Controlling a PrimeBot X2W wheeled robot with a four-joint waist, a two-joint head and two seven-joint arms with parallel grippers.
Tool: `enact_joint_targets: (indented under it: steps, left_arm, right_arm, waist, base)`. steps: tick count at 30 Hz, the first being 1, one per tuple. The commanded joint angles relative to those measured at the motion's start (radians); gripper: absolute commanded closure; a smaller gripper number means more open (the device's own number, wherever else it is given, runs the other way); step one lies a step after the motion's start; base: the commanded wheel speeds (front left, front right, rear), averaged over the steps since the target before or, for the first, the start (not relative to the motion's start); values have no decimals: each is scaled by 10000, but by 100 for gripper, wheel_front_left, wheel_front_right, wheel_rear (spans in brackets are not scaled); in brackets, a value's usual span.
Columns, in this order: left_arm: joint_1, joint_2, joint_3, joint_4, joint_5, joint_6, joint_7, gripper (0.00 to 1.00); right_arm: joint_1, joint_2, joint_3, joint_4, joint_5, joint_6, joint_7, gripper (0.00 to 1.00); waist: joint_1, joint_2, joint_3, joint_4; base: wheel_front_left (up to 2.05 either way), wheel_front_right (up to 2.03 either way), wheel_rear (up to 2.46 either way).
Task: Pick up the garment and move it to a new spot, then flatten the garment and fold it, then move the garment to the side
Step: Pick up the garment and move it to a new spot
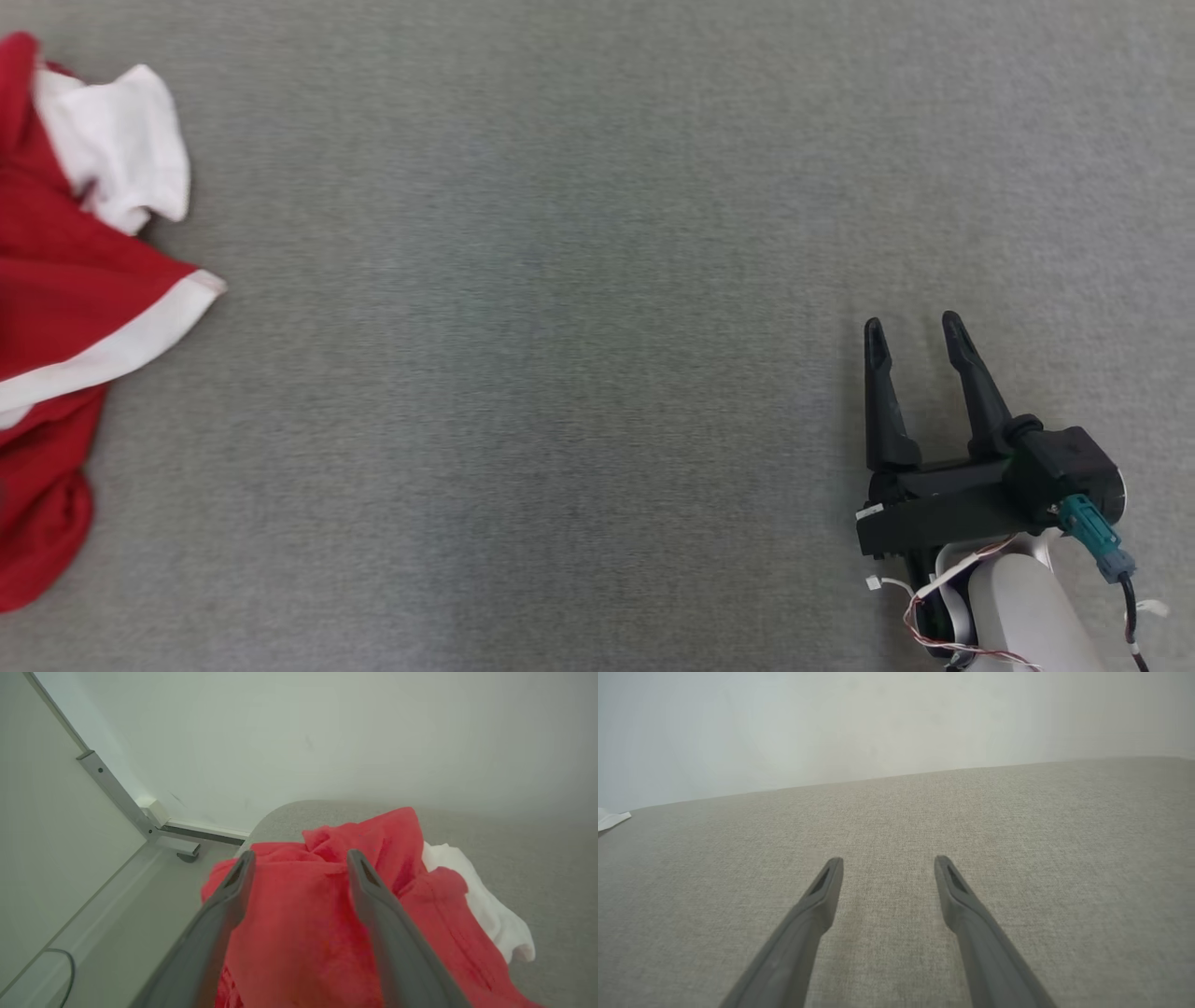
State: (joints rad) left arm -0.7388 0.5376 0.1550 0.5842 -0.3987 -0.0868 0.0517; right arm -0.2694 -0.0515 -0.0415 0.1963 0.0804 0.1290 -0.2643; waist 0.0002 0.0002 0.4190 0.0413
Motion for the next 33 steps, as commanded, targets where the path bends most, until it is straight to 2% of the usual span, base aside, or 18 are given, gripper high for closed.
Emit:
enact_joint_targets:
  steps: [1,6,12,14,15,19,23,28,33]
  left_arm:
    - [-132,124,-25,445,-13,69,407,0]
    - [-171,133,-105,1207,-168,117,1266,0]
    - [-259,-30,-182,1732,-372,189,1813,0]
    - [-185,-4,-301,1855,-253,237,1841,60]
    - [-194,-24,-231,1903,-322,285,1738,100]
    - [-255,-105,-213,2000,-254,521,1278,100]
    - [-502,-25,-171,1611,-145,547,179,100]
    - [-966,-64,116,521,-451,297,-1322,100]
    - [-1484,-89,-151,-746,-583,32,-1397,100]
  right_arm:
    - [-105,23,-4,-34,104,32,-4,0]
    - [-103,24,-35,2,130,32,-3,0]
    - [-32,24,13,36,169,33,-3,0]
    - [-15,24,59,53,176,32,-3,0]
    - [-1,24,67,56,158,32,-4,0]
    - [166,21,-62,68,72,32,-3,0]
    - [271,24,-153,-19,60,32,-4,0]
    - [473,24,-82,18,184,32,-3,0]
    - [580,21,-24,72,343,32,-3,0]
  waist:
    - [-2,-2,367,-461]
    - [-2,-2,295,-494]
    - [-2,-2,99,-443]
    - [-2,-2,29,-455]
    - [-2,-2,-12,-459]
    - [-2,-2,-267,-380]
    - [-2,-2,-563,-258]
    - [-2,-2,-1119,-141]
    - [-2,-2,-1546,-215]
  base:
    - [0,0,0]
    - [0,0,0]
    - [0,0,0]
    - [0,0,0]
    - [0,0,0]
    - [0,0,0]
    - [0,0,0]
    - [0,0,0]
    - [0,0,0]
